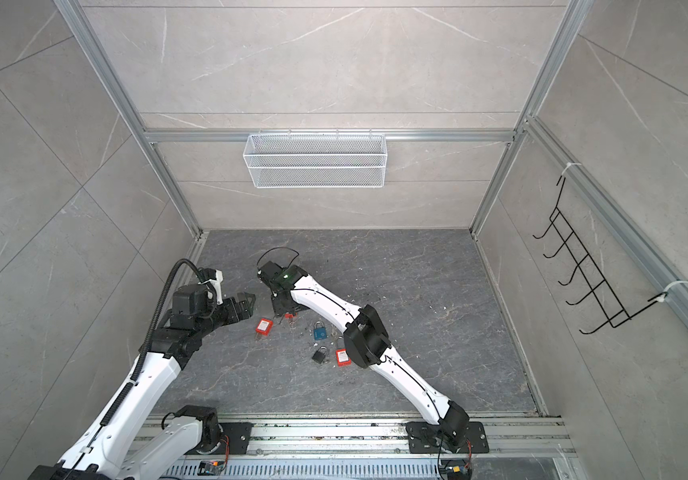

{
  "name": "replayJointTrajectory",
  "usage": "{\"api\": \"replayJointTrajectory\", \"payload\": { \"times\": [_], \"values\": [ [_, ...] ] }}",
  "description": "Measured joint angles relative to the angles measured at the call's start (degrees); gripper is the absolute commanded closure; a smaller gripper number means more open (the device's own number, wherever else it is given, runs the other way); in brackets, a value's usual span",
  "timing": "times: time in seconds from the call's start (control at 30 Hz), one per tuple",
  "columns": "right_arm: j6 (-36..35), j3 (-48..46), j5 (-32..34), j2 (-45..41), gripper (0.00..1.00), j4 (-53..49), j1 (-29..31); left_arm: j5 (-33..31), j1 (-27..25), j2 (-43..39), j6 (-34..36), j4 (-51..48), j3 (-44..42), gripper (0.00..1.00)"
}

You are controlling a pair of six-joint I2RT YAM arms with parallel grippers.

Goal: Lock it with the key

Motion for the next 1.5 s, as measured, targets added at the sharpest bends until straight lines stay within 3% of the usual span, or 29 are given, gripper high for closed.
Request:
{"api": "replayJointTrajectory", "payload": {
  "times": [0.47, 0.87, 1.07, 1.27, 1.5],
  "values": [
    [0.1, 0.0, 1.0, 1.2, 0.44, -0.2, 0.0, 1.0, 0.0, 0.9, 0.5, 0.2, -0.7, 0.04],
    [-1.0, 1.9, 1.2, 2.4, 0.7, -0.2, 0.0, 1.9, 0.0, 1.2, 1.2, 0.2, -0.7, 0.05],
    [-5.4, 1.3, 1.7, 1.7, 0.84, -0.8, 0.0, 3.6, 0.0, 1.2, 3.1, 0.4, -0.7, 0.09],
    [-15.6, -13.5, 1.3, -11.1, 0.87, 2.5, -0.3, 6.8, 0.0, 0.2, 7.9, 2.1, -1.3, 0.18],
    [-29.3, -39.2, -7.0, -36.6, 0.9, 13.9, -4.5, 14.3, 0.0, -1.8, 17.1, 5.9, -3.1, 0.28]
  ]
}}
